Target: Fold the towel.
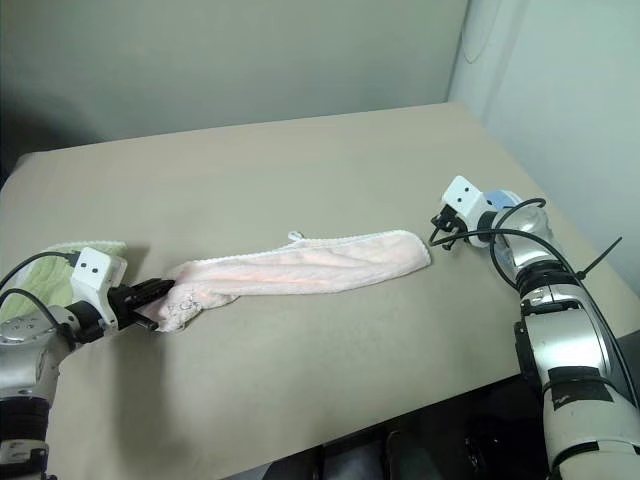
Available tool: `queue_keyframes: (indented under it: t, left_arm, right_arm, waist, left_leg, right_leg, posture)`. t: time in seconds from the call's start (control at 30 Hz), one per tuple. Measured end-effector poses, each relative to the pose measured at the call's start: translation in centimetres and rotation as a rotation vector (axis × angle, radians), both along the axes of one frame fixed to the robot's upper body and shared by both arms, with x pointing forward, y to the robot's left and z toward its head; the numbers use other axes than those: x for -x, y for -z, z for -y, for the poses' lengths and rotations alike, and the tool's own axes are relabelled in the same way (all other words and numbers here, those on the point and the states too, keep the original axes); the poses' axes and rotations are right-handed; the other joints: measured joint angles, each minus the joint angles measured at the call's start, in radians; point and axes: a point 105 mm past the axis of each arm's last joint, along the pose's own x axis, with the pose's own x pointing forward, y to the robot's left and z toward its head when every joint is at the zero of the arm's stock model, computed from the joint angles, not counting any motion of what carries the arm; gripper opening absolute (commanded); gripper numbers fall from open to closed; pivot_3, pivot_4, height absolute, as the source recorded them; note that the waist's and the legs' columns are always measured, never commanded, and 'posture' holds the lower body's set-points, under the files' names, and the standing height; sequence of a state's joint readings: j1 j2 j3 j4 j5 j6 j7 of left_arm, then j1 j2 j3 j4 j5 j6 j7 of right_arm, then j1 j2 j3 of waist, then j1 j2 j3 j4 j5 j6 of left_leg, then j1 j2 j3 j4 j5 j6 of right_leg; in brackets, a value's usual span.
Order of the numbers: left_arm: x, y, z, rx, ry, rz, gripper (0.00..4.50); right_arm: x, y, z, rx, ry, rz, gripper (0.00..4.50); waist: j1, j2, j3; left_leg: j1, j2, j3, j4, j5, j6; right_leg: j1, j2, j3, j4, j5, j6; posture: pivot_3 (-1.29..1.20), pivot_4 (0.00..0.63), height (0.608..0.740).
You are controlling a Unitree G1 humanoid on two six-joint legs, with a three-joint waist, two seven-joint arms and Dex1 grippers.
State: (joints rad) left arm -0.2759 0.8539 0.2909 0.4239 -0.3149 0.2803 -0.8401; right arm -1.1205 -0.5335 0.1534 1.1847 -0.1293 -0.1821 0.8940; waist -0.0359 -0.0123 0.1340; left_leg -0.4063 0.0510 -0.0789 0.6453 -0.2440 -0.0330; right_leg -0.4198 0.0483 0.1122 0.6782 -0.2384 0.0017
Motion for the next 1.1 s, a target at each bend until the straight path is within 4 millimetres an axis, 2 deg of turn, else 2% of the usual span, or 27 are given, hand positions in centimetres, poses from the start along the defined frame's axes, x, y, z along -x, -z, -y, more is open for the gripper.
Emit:
queue_keyframes:
  t: [0.13, 0.23, 0.33, 0.43, 0.6, 0.67, 0.7, 0.8, 0.97, 1.1]
  left_arm:
    - [-0.1, 0.0, 0.3, 0.012, 0.016, 0.004, 0.0]
    - [0.0, 0.2, 0.7, 0.023, 0.035, 0.0, 0.0]
    - [0.2, 0.0, 1.0, 0.072, 0.054, 0.001, 0.7]
    - [0.4, -1.1, 1.9, 0.159, 0.102, 0.022, 1.75]
    - [0.7, -1.9, 2.0, 0.191, 0.108, 0.043, 3.57]
    - [1.1, -1.8, 1.6, 0.185, 0.093, 0.042, 4.3]
    - [1.4, -1.7, 1.2, 0.178, 0.082, 0.035, 4.47]
    - [2.2, -1.6, 0.5, 0.165, 0.055, 0.037, 4.47]
    - [3.6, -3.2, -0.8, 0.047, 0.041, 0.108, 4.47]
    - [3.9, -4.4, -0.3, 0.001, 0.081, 0.161, 4.47]
  right_arm:
    - [0.1, 0.7, 0.2, -0.001, 0.011, -0.023, 0.03]
    - [0.1, 0.6, 0.3, -0.014, 0.009, -0.027, 0.62]
    - [0.1, 0.5, 0.3, -0.041, 0.014, -0.034, 1.57]
    - [0.1, 0.2, 0.5, -0.08, 0.027, -0.037, 2.6]
    - [0.3, 0.0, 0.8, -0.154, 0.037, -0.069, 4.37]
    - [0.5, -0.1, 0.8, -0.202, 0.031, -0.086, 4.5]
    - [0.7, -0.1, 0.9, -0.232, 0.031, -0.095, 4.5]
    - [1.2, 0.0, 1.7, -0.346, 0.08, -0.158, 4.5]
    - [2.9, -0.3, 3.1, -0.604, 0.21, -0.37, 4.5]
    - [4.7, 0.4, 3.2, -0.764, 0.285, -0.554, 4.5]
  waist:
    - [0.0, 0.0, 0.0]
    - [-0.001, 0.0, 0.0]
    - [-0.001, 0.0, 0.0]
    - [0.0, 0.0, 0.0]
    - [-0.001, 0.0, 0.0]
    - [-0.001, 0.0, 0.0]
    - [-0.002, 0.0, 0.0]
    - [-0.003, 0.0, 0.0]
    - [-0.003, 0.0, 0.0]
    - [-0.001, 0.0, 0.0]
  left_leg:
    - [0.0, 0.0, 0.0, 0.0, 0.001, -0.002]
    - [0.0, 0.0, 0.0, 0.001, 0.001, -0.002]
    - [0.0, 0.0, 0.0, 0.001, 0.001, -0.002]
    - [-0.001, 0.0, 0.0, 0.001, 0.001, -0.002]
    - [-0.001, 0.0, 0.0, 0.001, 0.002, -0.003]
    - [-0.001, 0.0, 0.001, 0.0, 0.002, -0.003]
    - [-0.001, 0.0, 0.001, 0.0, 0.002, -0.003]
    - [-0.001, 0.0, 0.001, 0.0, 0.002, -0.004]
    - [0.0, 0.0, 0.001, 0.001, 0.003, -0.005]
    - [0.002, 0.0, 0.001, 0.001, 0.003, -0.005]
  right_leg:
    - [0.0, 0.0, 0.0, 0.001, 0.0, 0.0]
    - [0.0, 0.0, 0.0, 0.001, 0.0, 0.0]
    - [0.0, 0.0, 0.0, 0.001, 0.0, 0.0]
    - [0.0, 0.0, 0.0, 0.001, 0.0, 0.0]
    - [0.0, 0.0, 0.0, 0.001, 0.0, 0.0]
    - [0.0, 0.0, 0.0, 0.001, 0.0, 0.0]
    - [0.0, 0.0, 0.0, 0.001, 0.0, 0.0]
    - [0.0, 0.0, 0.0, 0.001, 0.0, 0.0]
    - [0.0, 0.0, 0.0, 0.001, 0.0, 0.0]
    - [0.003, 0.0, 0.0, 0.001, 0.0, 0.0]
  posture:
    - [0.0, 0.15, 0.74]
    - [0.0, 0.15, 0.74]
    - [0.0, 0.15, 0.74]
    - [0.0, 0.15, 0.74]
    - [0.0, 0.15, 0.74]
    - [0.0, 0.15, 0.74]
    - [0.0, 0.15, 0.74]
    - [0.0, 0.15, 0.74]
    - [0.0, 0.15, 0.74]
    - [0.0, 0.15, 0.74]
